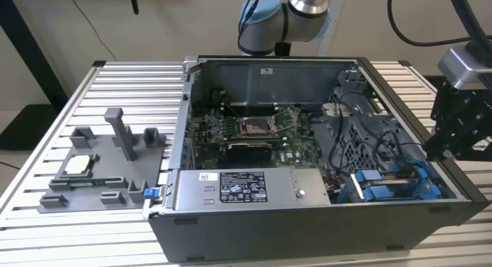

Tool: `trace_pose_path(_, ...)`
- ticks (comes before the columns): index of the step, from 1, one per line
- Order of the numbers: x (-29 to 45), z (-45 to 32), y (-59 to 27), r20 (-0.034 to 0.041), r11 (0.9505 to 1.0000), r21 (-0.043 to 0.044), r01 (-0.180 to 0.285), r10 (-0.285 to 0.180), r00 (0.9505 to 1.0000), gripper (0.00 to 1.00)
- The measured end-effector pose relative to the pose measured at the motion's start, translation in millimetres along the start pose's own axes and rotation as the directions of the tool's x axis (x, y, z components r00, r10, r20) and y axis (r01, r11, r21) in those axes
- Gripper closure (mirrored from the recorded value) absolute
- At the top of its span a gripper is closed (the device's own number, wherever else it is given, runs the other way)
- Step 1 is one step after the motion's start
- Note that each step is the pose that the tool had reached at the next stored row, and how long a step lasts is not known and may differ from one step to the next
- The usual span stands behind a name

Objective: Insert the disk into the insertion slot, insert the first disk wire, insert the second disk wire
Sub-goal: 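Insert the first disk wire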

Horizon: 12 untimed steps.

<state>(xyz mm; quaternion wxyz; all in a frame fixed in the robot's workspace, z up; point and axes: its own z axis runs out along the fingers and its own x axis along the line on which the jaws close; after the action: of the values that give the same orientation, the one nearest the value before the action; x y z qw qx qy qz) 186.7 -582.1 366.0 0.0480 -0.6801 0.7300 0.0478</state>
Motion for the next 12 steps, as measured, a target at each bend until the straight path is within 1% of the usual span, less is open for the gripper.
trace_pose_path(1,0.2,1.3,-0.1,0.0002,1.0000,0.0000,0.000,0.000,1.0000,1.00)
trace_pose_path(4,0.9,4.9,0.1,0.0001,1.0000,0.0000,0.000,0.000,1.0000,1.00)
trace_pose_path(5,1.2,4.8,0.5,0.0002,1.0000,0.0000,0.000,0.000,1.0000,1.00)
trace_pose_path(6,1.4,4.6,1.3,0.0019,1.0000,-0.0001,0.000,0.000,1.0000,1.00)
trace_pose_path(7,1.2,3.0,2.2,0.0058,1.0000,-0.0005,0.000,0.000,1.0000,1.00)
trace_pose_path(8,0.7,-3.1,5.5,0.0115,1.0000,-0.0008,0.000,0.000,0.9999,1.00)
trace_pose_path(10,0.3,-8.5,11.5,0.0166,1.0000,-0.0010,-0.001,0.001,0.9999,1.00)
trace_pose_path(12,0.0,-13.9,17.6,0.0234,1.0000,-0.0013,-0.003,0.003,0.9997,1.00)
